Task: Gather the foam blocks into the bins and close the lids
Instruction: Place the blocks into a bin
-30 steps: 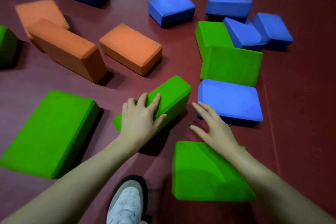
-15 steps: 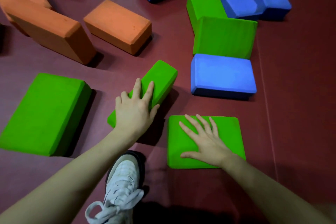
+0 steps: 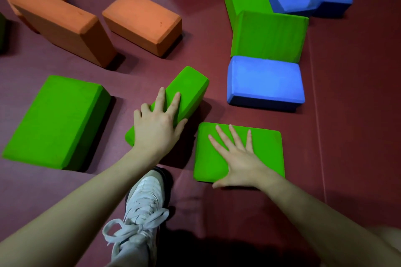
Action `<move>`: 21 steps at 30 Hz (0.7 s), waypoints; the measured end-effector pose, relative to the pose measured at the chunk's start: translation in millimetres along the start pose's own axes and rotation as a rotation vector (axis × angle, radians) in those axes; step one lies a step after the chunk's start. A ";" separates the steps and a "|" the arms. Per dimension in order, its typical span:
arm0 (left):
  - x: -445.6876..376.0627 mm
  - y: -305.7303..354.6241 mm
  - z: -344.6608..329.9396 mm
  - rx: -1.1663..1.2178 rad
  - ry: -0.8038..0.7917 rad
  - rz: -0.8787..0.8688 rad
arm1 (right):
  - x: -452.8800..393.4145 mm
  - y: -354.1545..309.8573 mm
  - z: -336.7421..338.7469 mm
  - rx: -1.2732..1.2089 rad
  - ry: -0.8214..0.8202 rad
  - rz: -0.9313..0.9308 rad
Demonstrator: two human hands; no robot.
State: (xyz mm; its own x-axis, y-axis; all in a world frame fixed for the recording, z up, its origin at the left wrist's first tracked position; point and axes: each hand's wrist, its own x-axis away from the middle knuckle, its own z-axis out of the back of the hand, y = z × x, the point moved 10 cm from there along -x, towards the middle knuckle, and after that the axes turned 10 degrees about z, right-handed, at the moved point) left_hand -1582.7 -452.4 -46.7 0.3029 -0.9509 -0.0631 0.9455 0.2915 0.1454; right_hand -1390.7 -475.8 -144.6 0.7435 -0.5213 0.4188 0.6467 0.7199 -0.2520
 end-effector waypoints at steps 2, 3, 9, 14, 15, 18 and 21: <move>-0.1 -2.1 0.4 0.005 -0.006 0.012 | -0.9 -1.7 7.5 0.023 0.019 0.022; -1.0 -3.1 0.7 0.007 -0.012 0.020 | -1.9 -2.1 15.2 0.009 0.030 0.025; -7.4 0.2 5.8 0.030 -0.022 0.066 | -8.0 32.5 92.2 -0.216 0.402 -0.123; -16.6 10.6 5.2 0.027 -0.027 0.082 | -6.4 30.5 121.3 -0.044 0.664 -0.018; -17.3 12.3 4.5 0.028 -0.028 0.073 | -3.9 29.2 123.1 -0.027 0.700 -0.006; -15.7 17.1 -2.9 0.038 -0.062 0.038 | 7.5 29.4 134.2 0.047 0.808 -0.005; -12.1 27.6 -6.0 0.026 -0.054 -0.035 | 15.4 36.2 138.9 0.102 0.860 -0.042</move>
State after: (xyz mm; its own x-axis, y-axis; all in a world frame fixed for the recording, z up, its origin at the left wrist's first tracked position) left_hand -1559.6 -432.3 -47.9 0.2623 -0.9649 -0.0156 0.9517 0.2560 0.1697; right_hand -1379.4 -394.2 -26.1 0.6164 -0.6841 -0.3900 0.6888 0.7084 -0.1539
